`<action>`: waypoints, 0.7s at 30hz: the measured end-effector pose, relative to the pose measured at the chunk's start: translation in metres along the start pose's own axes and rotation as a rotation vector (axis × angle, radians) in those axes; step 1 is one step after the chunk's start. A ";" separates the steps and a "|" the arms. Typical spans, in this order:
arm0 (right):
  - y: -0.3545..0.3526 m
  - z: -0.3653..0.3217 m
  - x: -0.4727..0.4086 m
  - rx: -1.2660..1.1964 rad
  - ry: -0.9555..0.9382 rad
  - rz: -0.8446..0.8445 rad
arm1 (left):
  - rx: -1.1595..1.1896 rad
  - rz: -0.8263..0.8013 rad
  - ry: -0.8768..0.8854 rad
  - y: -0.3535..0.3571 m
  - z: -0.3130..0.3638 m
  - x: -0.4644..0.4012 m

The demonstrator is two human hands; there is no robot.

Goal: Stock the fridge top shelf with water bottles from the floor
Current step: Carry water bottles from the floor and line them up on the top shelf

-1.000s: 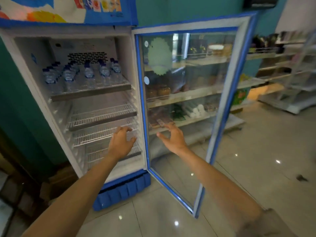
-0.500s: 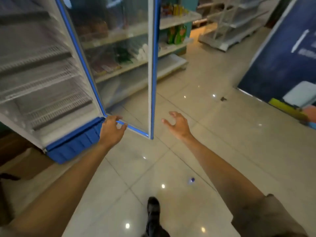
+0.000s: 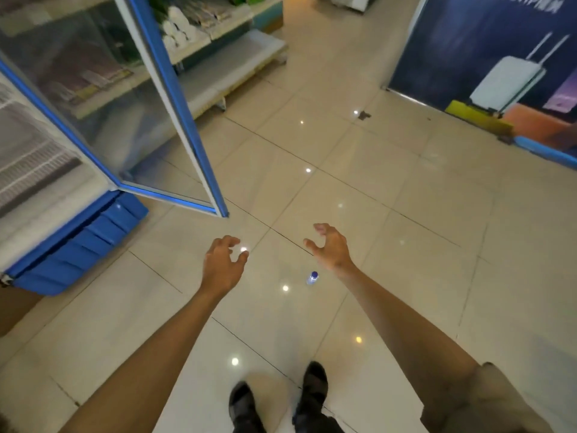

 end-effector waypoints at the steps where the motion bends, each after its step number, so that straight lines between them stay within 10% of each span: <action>1: 0.000 0.018 -0.004 0.003 0.026 -0.014 | -0.003 -0.014 0.000 0.020 -0.002 0.001; 21: 0.287 0.439 -0.147 0.054 0.460 0.010 | -0.108 -0.274 -0.055 0.465 -0.279 -0.049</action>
Point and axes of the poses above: each hand's wrist, its own x-axis away from the middle knuckle, its own y-axis out of the palm, z = x × y, the point moved 1 cm from there along -x, towards the middle knuckle, and after that the axes turned 8 degrees about z, right-handed, at the moved point
